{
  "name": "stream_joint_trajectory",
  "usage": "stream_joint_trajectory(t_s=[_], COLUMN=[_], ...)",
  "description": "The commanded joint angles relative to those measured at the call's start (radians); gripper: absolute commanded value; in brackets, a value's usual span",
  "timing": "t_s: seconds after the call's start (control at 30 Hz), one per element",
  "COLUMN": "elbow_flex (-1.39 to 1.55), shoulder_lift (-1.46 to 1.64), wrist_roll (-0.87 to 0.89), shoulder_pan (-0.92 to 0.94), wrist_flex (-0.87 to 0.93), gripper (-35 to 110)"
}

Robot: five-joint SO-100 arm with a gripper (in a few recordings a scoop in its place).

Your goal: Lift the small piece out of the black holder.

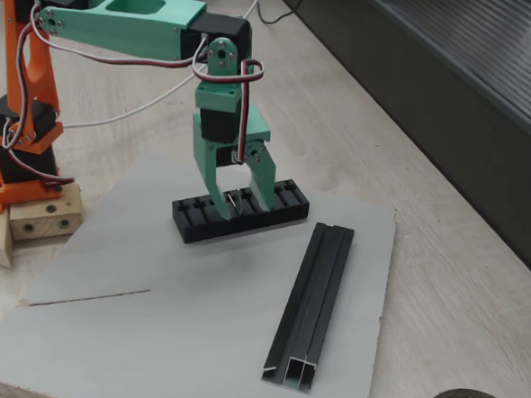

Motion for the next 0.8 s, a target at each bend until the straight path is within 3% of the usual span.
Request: stream_joint_trajectory(t_s=[0.0,0.4,0.77], elbow_flex=[-0.015,0.002,-0.009], shoulder_lift=[0.014,0.014,0.014], wrist_roll=[0.005,0.005,-0.009], shoulder_pan=[-0.012,-0.014,-0.014], wrist_flex=[-0.098,-0.158,-0.023], gripper=[39,39,39])
